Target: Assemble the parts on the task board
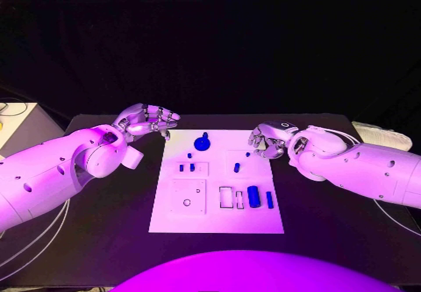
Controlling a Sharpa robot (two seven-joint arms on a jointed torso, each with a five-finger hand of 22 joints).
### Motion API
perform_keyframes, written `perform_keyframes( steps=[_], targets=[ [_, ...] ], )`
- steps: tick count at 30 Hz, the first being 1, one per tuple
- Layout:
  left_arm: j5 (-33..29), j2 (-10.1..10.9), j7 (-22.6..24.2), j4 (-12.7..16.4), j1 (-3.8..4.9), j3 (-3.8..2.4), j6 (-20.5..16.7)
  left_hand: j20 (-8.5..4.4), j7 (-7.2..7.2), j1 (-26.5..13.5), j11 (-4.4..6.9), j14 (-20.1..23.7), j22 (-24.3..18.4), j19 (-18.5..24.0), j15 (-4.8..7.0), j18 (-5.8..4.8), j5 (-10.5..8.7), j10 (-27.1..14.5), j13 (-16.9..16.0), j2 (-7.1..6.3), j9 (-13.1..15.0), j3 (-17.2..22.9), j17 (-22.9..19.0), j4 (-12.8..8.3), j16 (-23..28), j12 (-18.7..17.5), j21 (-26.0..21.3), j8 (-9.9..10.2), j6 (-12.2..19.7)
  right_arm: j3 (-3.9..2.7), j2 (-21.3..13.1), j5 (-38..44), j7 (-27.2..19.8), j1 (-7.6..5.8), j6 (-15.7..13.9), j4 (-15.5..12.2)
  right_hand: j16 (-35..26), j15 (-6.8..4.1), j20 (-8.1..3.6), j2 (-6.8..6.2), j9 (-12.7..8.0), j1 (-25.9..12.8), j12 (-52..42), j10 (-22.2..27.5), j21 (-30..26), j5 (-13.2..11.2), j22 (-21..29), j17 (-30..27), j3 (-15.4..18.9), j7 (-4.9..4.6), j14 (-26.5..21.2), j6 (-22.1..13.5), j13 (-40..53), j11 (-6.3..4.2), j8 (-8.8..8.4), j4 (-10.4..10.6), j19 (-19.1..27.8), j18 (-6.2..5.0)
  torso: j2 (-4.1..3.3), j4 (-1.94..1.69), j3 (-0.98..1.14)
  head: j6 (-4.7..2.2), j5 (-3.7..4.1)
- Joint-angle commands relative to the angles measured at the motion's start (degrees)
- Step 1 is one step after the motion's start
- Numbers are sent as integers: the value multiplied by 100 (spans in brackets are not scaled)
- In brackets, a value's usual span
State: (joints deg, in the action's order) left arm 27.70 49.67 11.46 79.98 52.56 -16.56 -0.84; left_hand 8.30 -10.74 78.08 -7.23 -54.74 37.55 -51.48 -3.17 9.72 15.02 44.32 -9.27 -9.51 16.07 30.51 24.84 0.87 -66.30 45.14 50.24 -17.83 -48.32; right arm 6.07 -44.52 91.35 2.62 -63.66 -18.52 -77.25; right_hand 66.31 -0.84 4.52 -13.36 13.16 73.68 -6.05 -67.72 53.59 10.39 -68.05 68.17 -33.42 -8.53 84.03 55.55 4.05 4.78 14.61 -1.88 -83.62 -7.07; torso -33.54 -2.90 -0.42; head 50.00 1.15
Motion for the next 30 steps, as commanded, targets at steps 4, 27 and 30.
perform_keyframes(
  steps=[4, 27, 30],
  targets=[
    [-699, 48, 541, 145, -71, -59, 292, 22, -5, -23, 5, 64, -112, -29, 0, 89, -15, 99, 53, 15, -21, -85, -57, 16, 147, -59, -146, -52, 2, 5, 97, 685, 357, 62, 53, 10, 122, 35, 5, -57, 16, 15, 56, 22, 99, 62, -70, 60, -27, -33, 314, 23, 11, 10, -31, 59, -99, 112, -8, 2, 8, 0, 13],
    [-739, 82, 537, 186, -100, -88, 270, 20, -8, -1, 5, 59, -161, -49, 2, 88, -12, 121, 79, 23, -31, -110, -78, 23, 200, -86, -206, -65, -7, 47, 420, 716, 400, 240, 66, 186, 376, 22, 1, 9, 92, 126, 39, -154, 526, 376, -364, 152, -153, -29, 280, 154, 68, -15, 11, 113, -158, 170, -9, 3, 12, 0, 11],
    [-739, 85, 528, 186, -100, -88, 271, 20, -8, -1, 5, 59, -161, -49, 2, 88, -12, 121, 79, 23, -31, -110, -78, 23, 200, -86, -206, -65, -7, 49, 428, 718, 416, 250, 84, 203, 391, 21, 0, 14, 98, 130, 34, -171, 561, 400, -387, 158, -156, -29, 279, 166, 75, -18, 16, 115, -163, 175, -3, 7, 8, 0, 12]
  ],
)
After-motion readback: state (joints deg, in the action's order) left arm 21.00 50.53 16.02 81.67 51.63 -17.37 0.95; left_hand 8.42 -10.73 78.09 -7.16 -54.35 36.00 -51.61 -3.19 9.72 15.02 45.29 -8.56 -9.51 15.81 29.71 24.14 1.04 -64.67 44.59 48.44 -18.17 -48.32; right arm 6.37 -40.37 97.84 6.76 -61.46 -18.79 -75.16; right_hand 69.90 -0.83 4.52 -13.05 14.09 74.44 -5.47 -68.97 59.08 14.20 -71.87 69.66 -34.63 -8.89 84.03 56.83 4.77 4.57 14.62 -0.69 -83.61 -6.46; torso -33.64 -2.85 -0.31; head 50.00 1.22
